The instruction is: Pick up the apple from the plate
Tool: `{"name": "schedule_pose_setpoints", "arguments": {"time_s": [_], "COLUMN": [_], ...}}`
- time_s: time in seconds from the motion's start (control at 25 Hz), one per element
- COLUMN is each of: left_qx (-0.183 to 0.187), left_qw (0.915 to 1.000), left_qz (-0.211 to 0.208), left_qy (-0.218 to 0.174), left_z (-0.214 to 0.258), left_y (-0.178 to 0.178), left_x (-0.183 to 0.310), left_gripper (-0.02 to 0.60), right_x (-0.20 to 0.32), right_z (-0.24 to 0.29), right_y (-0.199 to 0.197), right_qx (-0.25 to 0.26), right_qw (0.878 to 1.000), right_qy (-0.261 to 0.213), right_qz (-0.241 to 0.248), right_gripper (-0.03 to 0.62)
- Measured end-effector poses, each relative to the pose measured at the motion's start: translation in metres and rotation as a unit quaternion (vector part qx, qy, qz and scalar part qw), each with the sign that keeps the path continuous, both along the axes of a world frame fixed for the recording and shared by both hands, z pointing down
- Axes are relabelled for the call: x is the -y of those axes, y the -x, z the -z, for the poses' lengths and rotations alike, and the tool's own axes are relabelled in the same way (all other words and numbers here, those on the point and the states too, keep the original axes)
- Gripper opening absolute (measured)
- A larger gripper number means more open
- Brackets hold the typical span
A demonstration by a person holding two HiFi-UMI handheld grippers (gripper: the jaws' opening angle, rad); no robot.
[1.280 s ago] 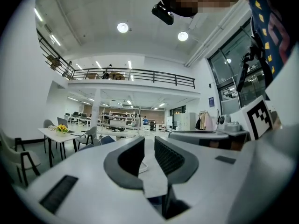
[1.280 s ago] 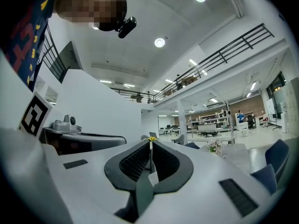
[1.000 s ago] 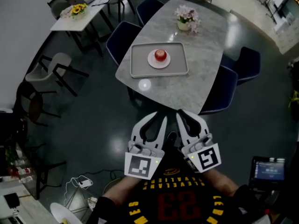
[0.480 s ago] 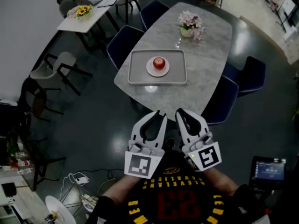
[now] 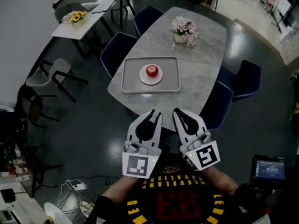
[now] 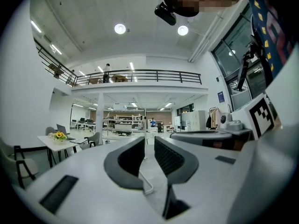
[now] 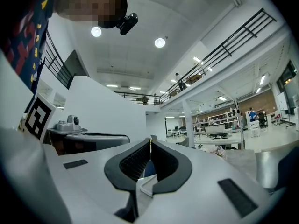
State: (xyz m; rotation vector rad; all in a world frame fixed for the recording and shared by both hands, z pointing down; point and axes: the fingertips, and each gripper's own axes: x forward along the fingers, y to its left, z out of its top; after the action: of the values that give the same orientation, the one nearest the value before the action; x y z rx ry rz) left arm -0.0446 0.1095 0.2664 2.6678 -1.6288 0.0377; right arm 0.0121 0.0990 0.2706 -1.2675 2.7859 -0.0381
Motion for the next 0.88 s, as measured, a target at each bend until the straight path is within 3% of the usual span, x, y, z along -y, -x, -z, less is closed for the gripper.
{"name": "schedule_pose_setpoints", "arguments": {"time_s": [0.12, 0.36, 0.52, 0.88], "left_qx": [0.012, 0.006, 0.048, 0.034], "left_qw": [0.9997, 0.9998, 0.9980, 0.9974], "left_qz": [-0.008, -0.019, -0.033, -0.059], "left_qy": [-0.019, -0.003, -0.024, 0.025], "left_z": [0.006, -0.003, -0.005, -0.033], "left_y": [0.000, 0.011, 0.023, 0.046], "left_x": [0.015, 0.063, 0.100, 0.181], "left_gripper": [0.067, 0.067, 0.067, 0.067], "right_x": [0.014, 0.059, 0.095, 0.175], "right_z": [0.006, 0.002, -0.002, -0.025], "right_y": [-0.002, 0.000, 0.011, 0.025], "right_qx": [-0.004, -0.013, -0.012, 0.007], "right_qw": [1.000, 0.999, 0.999, 0.995], "right_qy": [-0.008, -0.008, 0.000, 0.052], "right_qz": [-0.007, -0.030, -0.040, -0.080], "right_gripper": [0.006, 0.006, 0.006, 0.006]}}
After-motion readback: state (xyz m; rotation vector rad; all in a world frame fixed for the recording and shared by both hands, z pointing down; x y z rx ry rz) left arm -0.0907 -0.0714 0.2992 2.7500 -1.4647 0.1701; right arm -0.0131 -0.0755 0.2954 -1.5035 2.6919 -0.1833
